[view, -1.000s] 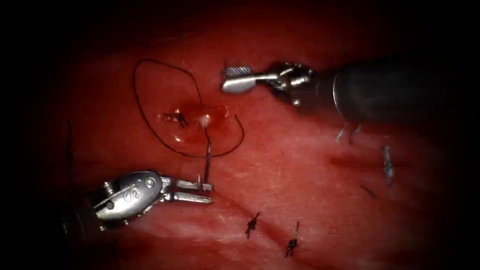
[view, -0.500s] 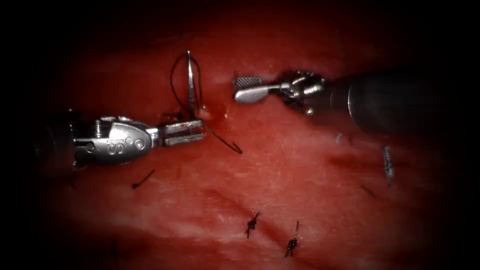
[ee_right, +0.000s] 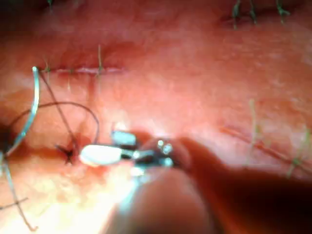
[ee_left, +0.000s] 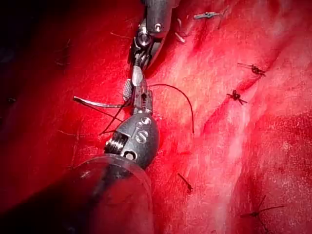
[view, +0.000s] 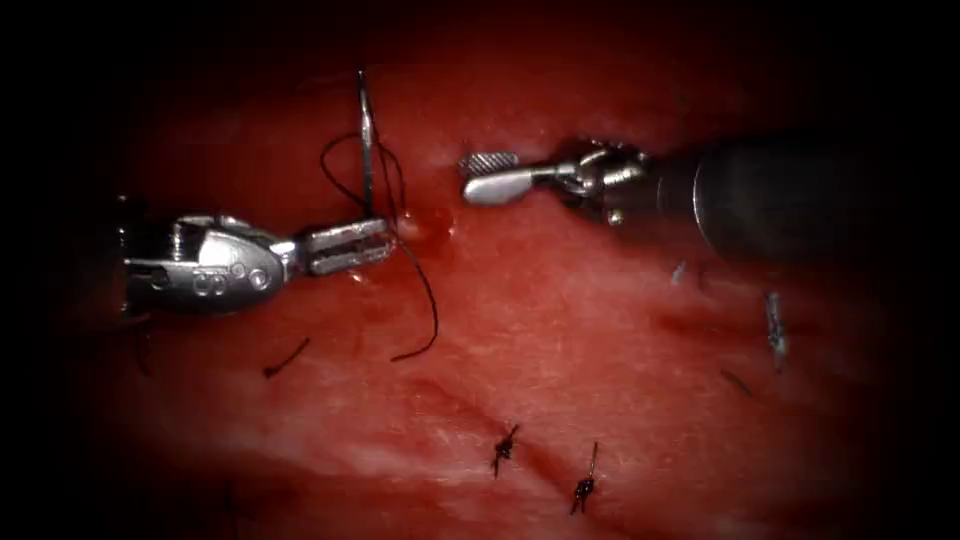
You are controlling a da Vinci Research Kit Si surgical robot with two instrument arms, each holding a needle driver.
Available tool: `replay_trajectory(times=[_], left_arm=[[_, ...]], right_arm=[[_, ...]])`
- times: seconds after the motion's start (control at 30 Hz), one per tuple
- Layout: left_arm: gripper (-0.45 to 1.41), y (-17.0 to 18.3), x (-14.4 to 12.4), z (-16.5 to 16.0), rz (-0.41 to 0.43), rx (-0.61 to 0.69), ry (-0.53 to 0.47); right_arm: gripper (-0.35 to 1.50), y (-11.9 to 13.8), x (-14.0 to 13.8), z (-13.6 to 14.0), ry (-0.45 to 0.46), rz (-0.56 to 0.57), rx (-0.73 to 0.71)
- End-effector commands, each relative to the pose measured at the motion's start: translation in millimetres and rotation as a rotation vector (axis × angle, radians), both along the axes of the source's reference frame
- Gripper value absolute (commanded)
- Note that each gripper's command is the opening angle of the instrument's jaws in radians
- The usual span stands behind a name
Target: Wound Closure
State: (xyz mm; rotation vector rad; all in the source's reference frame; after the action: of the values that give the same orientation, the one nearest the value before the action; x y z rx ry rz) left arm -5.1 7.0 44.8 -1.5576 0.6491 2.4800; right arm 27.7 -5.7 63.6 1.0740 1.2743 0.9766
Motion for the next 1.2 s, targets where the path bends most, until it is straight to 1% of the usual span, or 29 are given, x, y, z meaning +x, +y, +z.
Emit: replay_trajectory(times=[0.03,0.1,0.13,0.2,0.23,0.27,0.3,0.33,0.43,0.5,0.6,0.63,0.67,0.73,0.77,0.87,1.03,1.07,1.1,1.2], left_arm=[[-0.45,-0.1,-0.5,0.7,0.001,-0.001,0.0],[-0.45,-0.9,-0.9,1.1,0.007,-0.01,-0.004],[-0.45,-0.9,-0.9,1.1,0.007,-0.01,-0.004],[-0.45,-2.1,-2.2,2.3,0.014,-0.03,-0.015],[-0.45,-2.1,-2.2,2.3,0.014,-0.03,-0.015],[-0.45,-2.4,-2.9,3.0,0.019,-0.039,-0.008],[-0.45,-2.6,-3.1,3.3,0.02,-0.04,-0.005],[-0.45,-2.7,-3.6,4.1,0.023,-0.045,-0.005],[-0.45,-2.6,-3.8,4.7,0.028,-0.051,-0.001],[-0.45,-2.6,-3.7,4.8,0.028,-0.051,-0.002],[-0.45,-2.7,-3.5,4.4,0.029,-0.05,-0.002],[-0.45,-2.7,-3.5,4.3,0.031,-0.055,0.0],[-0.45,-2.7,-3.6,4.0,0.032,-0.058,0.003],[-0.45,-2.8,-3.7,3.7,0.034,-0.062,0.005],[-0.45,-2.8,-3.8,3.7,0.037,-0.068,0.006],[-0.45,-2.8,-4.0,3.9,0.036,-0.069,0.006],[-0.45,-2.8,-4.0,4.0,0.038,-0.075,0.009],[-0.45,-2.8,-4.0,4.0,0.038,-0.075,0.009],[-0.45,-2.8,-4.1,4.0,0.038,-0.075,0.01],[-0.45,-2.9,-4.2,4.1,0.037,-0.076,0.011]], right_arm=[[1.09,-0.8,0.7,0.5,0.006,-0.007,0.001],[1.03,-1.2,0.9,0.0,0.017,-0.018,0.002],[1.03,-1.2,0.9,0.0,0.017,-0.018,0.002],[0.94,-1.5,1.7,-0.9,0.024,-0.023,0.023],[0.94,-1.5,1.7,-0.9,0.024,-0.023,0.023],[1.03,-1.4,2.6,-1.2,0.022,-0.019,0.049],[1.04,-1.5,2.9,-1.3,0.023,-0.02,0.061],[1.06,-1.6,3.6,-1.5,0.021,-0.021,0.108],[1.04,-2.0,3.9,-1.8,0.023,-0.029,0.161],[1.04,-2.1,3.9,-1.9,0.023,-0.03,0.172],[0.98,-2.1,4.1,-1.7,0.024,-0.026,0.171],[0.99,-2.1,4.1,-1.6,0.024,-0.026,0.17],[1.08,-2.1,4.2,-1.5,0.023,-0.026,0.175],[1.11,-2.2,4.3,-1.5,0.023,-0.025,0.175],[1.16,-2.2,4.5,-1.6,0.023,-0.025,0.175],[1.2,-2.3,4.8,-1.8,0.022,-0.023,0.182],[1.2,-2.2,5.3,-1.8,0.022,-0.023,0.194],[1.16,-2.2,5.4,-1.8,0.022,-0.022,0.194],[1.03,-2.2,5.6,-1.7,0.021,-0.021,0.193],[0.98,-2.3,6.2,-1.6,0.021,-0.02,0.197]])
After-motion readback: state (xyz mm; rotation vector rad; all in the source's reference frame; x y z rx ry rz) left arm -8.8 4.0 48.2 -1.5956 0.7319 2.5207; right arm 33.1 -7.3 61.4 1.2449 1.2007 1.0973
